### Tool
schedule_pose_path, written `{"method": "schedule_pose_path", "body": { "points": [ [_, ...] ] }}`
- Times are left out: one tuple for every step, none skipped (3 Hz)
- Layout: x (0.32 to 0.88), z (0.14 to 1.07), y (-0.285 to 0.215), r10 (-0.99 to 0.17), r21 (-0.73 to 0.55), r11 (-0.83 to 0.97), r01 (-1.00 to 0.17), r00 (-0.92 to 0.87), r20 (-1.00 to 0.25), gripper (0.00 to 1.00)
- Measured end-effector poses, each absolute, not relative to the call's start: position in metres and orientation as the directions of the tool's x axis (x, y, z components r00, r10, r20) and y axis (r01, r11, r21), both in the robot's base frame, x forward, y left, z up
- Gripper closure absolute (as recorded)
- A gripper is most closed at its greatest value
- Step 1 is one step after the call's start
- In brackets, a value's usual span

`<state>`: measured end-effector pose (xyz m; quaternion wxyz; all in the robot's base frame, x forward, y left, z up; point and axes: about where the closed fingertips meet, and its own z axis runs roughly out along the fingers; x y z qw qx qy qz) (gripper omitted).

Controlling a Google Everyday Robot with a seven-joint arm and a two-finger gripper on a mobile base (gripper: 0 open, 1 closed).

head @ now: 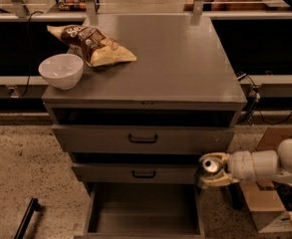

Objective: Place green can into bottom drawer

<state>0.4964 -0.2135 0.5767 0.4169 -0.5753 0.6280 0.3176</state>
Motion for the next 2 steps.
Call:
{"method": "schedule_pose_path", "body": {
  "points": [
    [0.497, 0.522, -0.223, -0.547, -0.095, 0.21, -0.973, -0.037, -0.836, 1.0],
    [0.495, 0.49, -0.233, -0.61, -0.108, 0.264, -0.958, -0.079, -0.788, 1.0]
  ]
}}
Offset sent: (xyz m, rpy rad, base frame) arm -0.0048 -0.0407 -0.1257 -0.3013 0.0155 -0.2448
